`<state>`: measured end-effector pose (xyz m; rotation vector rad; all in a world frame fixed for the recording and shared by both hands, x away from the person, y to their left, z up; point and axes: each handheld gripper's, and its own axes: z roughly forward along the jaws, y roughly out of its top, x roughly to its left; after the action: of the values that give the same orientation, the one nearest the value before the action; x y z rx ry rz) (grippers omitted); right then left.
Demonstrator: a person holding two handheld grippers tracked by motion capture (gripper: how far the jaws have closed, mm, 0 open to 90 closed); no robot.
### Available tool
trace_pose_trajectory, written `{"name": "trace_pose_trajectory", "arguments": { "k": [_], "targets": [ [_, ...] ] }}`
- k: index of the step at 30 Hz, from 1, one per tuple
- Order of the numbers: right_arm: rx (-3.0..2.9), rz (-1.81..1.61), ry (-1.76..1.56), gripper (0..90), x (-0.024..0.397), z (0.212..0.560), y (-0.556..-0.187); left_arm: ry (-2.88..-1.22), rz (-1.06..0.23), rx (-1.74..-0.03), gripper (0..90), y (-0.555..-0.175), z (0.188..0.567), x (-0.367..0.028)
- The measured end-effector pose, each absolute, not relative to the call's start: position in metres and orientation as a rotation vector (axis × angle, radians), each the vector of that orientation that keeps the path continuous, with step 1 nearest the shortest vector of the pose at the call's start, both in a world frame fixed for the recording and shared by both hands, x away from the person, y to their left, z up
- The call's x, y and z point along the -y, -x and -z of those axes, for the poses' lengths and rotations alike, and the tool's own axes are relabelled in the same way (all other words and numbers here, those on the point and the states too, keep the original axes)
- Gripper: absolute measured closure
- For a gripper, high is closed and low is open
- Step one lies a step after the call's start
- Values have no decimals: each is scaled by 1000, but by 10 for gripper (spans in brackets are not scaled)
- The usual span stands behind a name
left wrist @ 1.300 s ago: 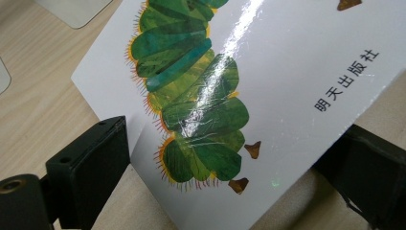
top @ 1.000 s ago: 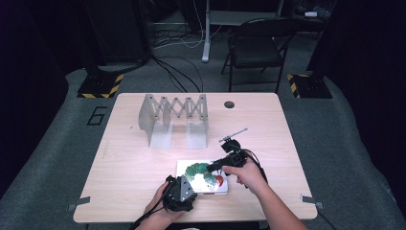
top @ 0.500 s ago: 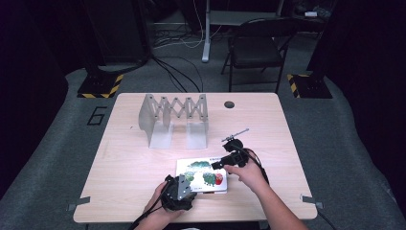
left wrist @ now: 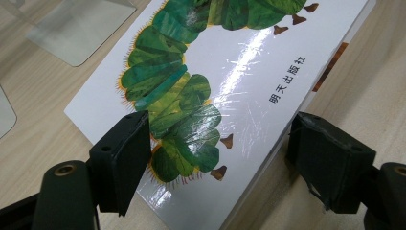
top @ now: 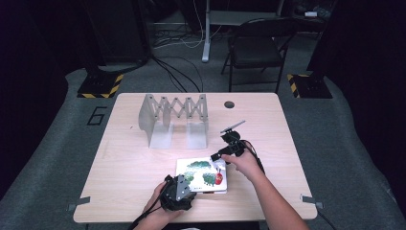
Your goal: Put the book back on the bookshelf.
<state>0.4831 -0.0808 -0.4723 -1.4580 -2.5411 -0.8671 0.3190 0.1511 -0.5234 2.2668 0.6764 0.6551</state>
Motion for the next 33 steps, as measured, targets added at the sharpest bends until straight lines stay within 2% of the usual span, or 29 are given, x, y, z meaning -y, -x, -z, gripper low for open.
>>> {"name": "trace_pose_trajectory", "arguments": {
  "k": [12,33],
  "targets": [
    [2485,873,1423,309,89,488,-489,-2254,-655,-672,230,-319,525,-152],
    [2456,796,1335,289,76,491,-483,-2258,-659,-662,230,-319,525,-153]
  ]
}}
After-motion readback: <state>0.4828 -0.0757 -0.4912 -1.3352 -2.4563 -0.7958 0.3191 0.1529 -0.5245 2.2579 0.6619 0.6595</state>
